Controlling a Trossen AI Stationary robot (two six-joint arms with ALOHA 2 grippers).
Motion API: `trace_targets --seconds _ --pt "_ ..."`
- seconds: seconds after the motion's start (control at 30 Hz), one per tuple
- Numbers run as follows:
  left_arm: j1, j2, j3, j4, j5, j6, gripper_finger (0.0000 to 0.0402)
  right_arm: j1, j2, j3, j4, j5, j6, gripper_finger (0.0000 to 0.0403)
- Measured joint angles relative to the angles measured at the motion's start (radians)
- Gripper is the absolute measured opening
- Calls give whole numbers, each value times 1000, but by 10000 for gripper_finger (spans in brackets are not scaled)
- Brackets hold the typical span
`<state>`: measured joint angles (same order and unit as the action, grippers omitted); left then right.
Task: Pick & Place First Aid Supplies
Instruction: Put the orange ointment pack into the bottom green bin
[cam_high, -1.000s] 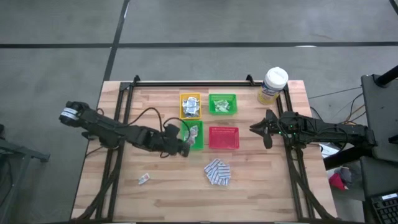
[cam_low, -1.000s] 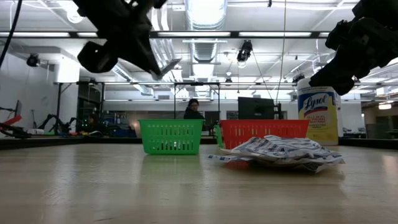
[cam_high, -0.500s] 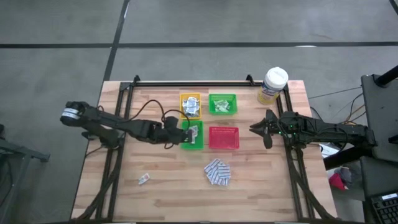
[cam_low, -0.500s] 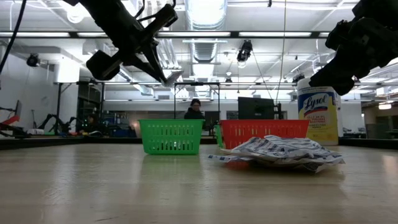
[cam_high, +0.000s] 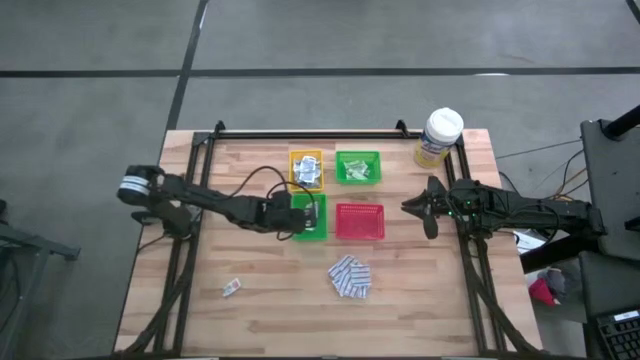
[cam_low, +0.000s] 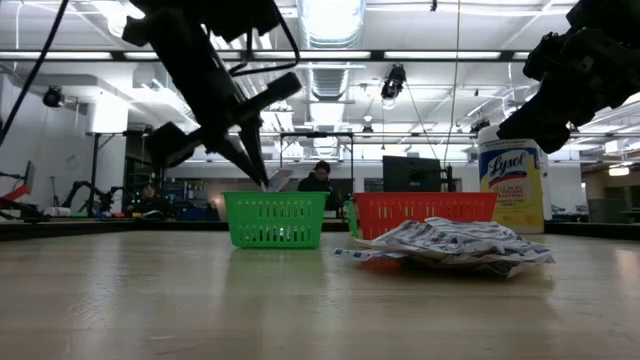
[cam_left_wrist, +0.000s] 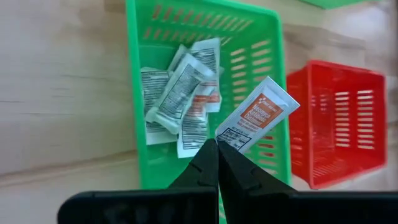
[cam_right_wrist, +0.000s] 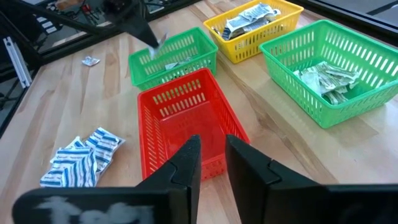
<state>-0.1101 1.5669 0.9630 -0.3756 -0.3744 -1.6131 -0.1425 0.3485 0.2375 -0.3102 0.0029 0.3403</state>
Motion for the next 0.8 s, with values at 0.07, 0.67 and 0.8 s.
trace_targets --seconds 0.07,0.67,0.8 --pt "5 11 9 1 7 10 0 0 0 0 0 0 0 75" --pt "31 61 29 2 94 42 0 0 0 0 0 0 -3 71" --pt "31 60 29 1 94 42 0 0 0 0 0 0 -4 68"
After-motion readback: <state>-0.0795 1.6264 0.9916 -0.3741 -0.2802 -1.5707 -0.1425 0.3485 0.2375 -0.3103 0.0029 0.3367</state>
